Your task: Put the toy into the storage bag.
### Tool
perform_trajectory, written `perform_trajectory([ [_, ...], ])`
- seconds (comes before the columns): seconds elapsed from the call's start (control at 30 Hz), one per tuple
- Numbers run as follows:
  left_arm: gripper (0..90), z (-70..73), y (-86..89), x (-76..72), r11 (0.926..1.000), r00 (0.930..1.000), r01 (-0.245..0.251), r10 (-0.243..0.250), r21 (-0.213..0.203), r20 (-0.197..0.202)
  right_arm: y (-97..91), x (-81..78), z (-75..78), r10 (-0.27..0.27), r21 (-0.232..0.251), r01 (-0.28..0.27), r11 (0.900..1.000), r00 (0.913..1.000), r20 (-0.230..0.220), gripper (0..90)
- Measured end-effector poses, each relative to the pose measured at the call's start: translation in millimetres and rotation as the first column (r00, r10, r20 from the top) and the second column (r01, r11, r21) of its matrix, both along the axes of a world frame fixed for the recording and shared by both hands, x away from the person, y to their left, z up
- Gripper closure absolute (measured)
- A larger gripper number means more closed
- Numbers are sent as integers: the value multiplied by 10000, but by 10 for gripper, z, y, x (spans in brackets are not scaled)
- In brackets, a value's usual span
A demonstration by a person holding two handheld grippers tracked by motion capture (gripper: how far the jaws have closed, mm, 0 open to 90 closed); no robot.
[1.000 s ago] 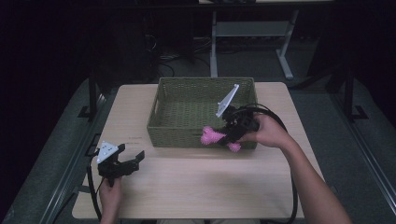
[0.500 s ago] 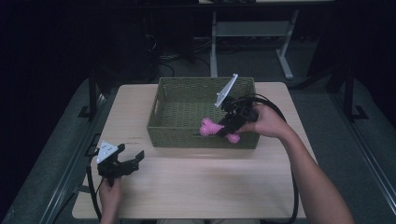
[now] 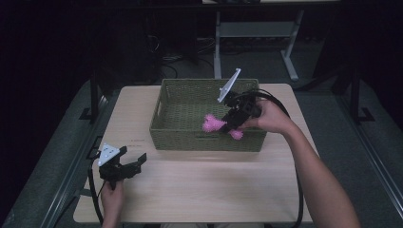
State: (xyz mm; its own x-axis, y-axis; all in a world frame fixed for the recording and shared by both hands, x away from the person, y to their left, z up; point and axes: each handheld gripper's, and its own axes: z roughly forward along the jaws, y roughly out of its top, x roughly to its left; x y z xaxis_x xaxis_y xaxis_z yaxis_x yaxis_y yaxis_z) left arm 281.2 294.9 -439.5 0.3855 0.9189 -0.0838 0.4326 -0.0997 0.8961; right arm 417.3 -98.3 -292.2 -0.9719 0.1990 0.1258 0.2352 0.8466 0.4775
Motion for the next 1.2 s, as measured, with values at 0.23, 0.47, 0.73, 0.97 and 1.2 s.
perform_trajectory([
  [0.23, 136, -3, 4, 10, 10000, 10000, -23, 23, 9, -5, 17, 127, 30, -44, -57, 44, 10000, 10000, 9, 578],
  [0.47, 137, -2, 10, 11, 10000, 10000, -34, 34, -42, -2, 49, 251, 38, -144, -79, 144, 9999, 9999, -7, 578],
  [0.73, 137, -4, -1, 15, 10000, 10000, 41, -41, 19, -18, 45, 343, -6, -246, -84, 245, 9997, 9996, -97, 578],
  [0.97, 137, -5, -9, 20, 10000, 10000, 63, -63, 17, -15, 12, 451, -75, -476, -166, 471, 9988, 9985, -283, 578],
  [1.2, 137, -4, -12, 21, 10000, 10000, 57, -57, 9, -10, 8, 515, -122, -549, -269, 540, 9982, 9978, -369, 578],
])
